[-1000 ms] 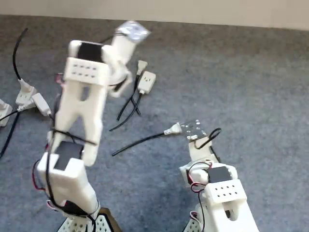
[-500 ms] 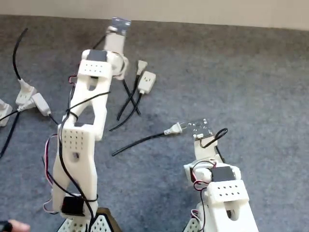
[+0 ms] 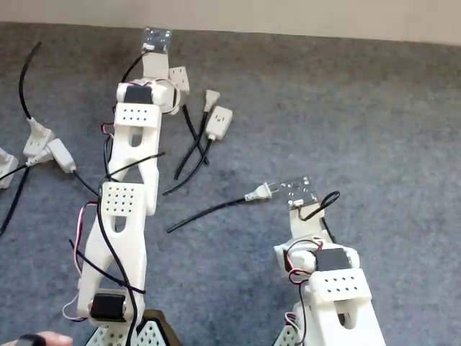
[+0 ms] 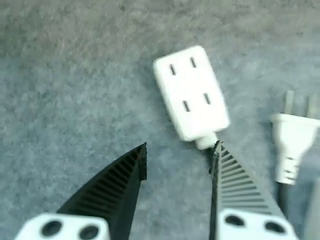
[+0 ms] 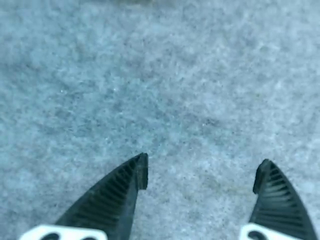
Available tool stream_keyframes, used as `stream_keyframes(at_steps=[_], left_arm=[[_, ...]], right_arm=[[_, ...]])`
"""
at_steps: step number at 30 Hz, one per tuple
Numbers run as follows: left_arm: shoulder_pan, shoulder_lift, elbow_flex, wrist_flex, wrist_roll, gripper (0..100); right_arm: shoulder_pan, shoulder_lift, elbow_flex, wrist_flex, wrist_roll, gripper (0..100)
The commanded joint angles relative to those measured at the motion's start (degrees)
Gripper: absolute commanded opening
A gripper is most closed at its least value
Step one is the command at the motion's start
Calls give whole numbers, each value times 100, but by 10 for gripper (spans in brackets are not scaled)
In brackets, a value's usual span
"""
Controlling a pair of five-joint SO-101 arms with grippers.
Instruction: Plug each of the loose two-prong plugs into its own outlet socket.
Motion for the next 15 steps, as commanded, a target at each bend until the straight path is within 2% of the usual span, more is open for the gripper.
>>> stream_keyframes(at_steps=[1, 5, 11, 15], left_arm=[[171, -145, -716, 352, 220, 224], [277, -127, -734, 264, 246, 223], [242, -127, 620, -1266, 211, 220], [242, -145, 1376, -1767, 211, 220]], right_arm=[[57, -75, -171, -84, 35, 321], [57, -75, -171, -84, 35, 321], [57, -75, -171, -84, 26, 321], [57, -75, -163, -84, 18, 321]])
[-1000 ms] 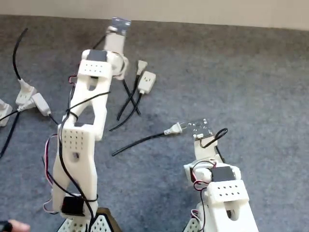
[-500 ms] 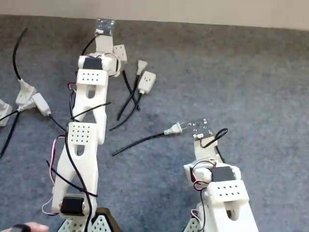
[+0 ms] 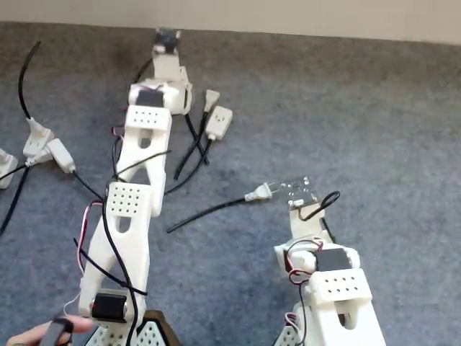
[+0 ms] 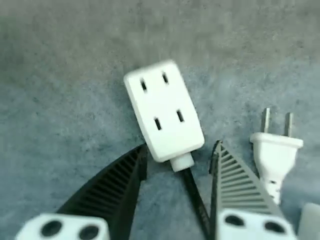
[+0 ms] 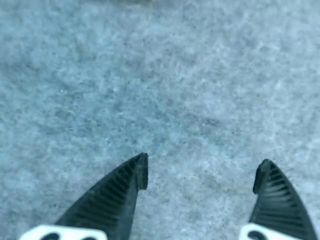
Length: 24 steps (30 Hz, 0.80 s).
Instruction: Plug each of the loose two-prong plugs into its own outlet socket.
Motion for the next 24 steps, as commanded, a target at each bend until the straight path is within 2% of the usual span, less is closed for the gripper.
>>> stream_keyframes(at_steps=[1, 5, 7, 10, 12, 16, 24], left_arm=[[57, -154, 330, -352, 9, 220], [57, -127, 259, -158, 9, 213], [48, -163, 251, -18, 9, 152], [-4, -163, 110, 202, 9, 0], [-22, -163, -13, 563, 9, 19], [-31, -163, -505, 1767, -185, 6], [-40, -198, -1938, 4782, -484, 6]], right_arm=[[57, -75, -163, -84, 18, 321], [57, -75, -163, -84, 18, 321], [57, -75, -163, -84, 18, 321], [57, -75, -163, -84, 18, 321], [57, -75, -154, -84, 18, 321], [57, -75, -154, -92, 26, 321], [-40, -75, -136, -92, 26, 321]])
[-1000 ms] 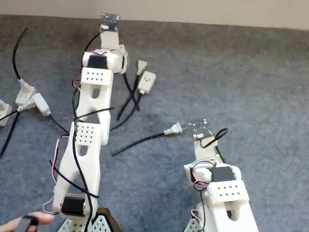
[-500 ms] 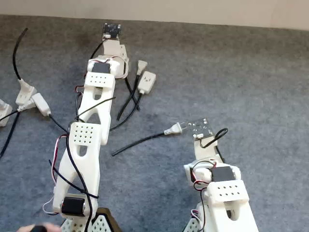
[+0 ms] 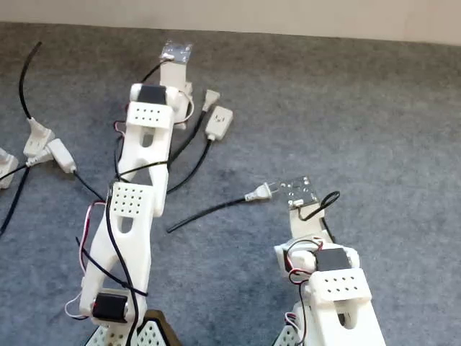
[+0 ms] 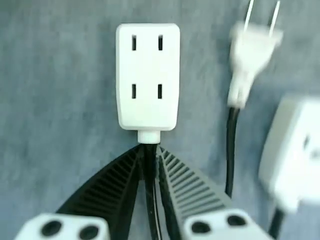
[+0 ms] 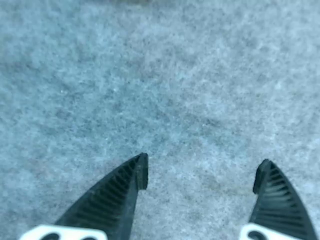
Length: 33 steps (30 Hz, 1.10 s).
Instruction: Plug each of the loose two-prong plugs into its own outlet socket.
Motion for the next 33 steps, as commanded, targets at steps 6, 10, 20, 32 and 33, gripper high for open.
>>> stream_keyframes(at_steps=[6, 10, 20, 32, 33], left_arm=[[-567, -1068, 936, 1187, -554, 6], [-927, -2123, 2123, 1187, -1125, 6], [-1437, -5121, 3723, 1178, -1943, 6], [-215, -8259, 8620, 1178, -4325, 5], [-75, -8532, 9042, 1178, -4536, 5]], right_arm=[[-251, -75, -127, -101, 35, 321], [-259, -75, -127, -101, 44, 321], [-286, -75, -127, -101, 44, 321], [-286, -75, -127, -101, 44, 321], [-286, -75, -119, -101, 44, 321]])
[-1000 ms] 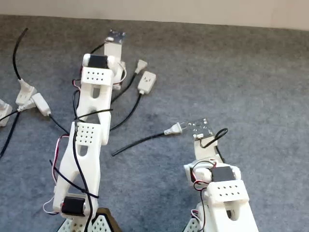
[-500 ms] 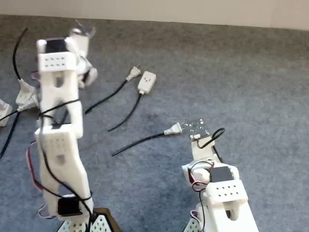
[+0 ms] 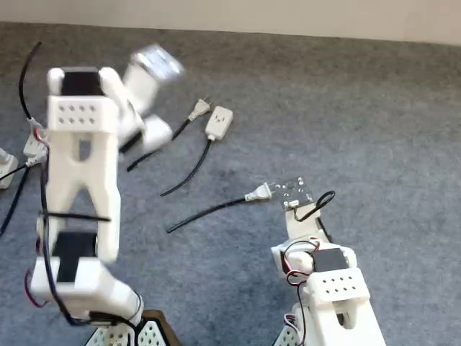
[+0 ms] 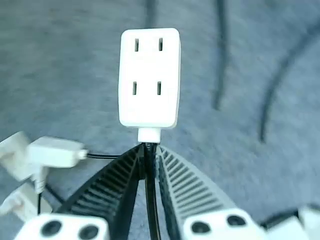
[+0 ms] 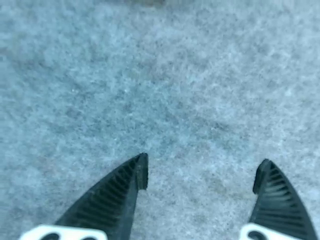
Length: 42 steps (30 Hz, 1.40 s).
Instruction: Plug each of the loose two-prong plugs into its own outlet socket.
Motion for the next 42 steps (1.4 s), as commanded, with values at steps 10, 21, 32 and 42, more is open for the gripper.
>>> stream_keyframes(at_steps=[10, 21, 32, 42], left_arm=[[1165, -2281, 4673, -1503, -1319, 5], [2352, -2308, 6413, -2549, -1319, 5], [2273, -2308, 6695, -2593, -2075, 14], [963, -2308, 5385, -1846, -3033, 216]], right_arm=[[-84, -75, -119, -84, 53, 321], [-84, -40, -110, -251, 53, 321], [-84, -40, -110, -251, 53, 321], [-84, -40, -101, -251, 53, 321]])
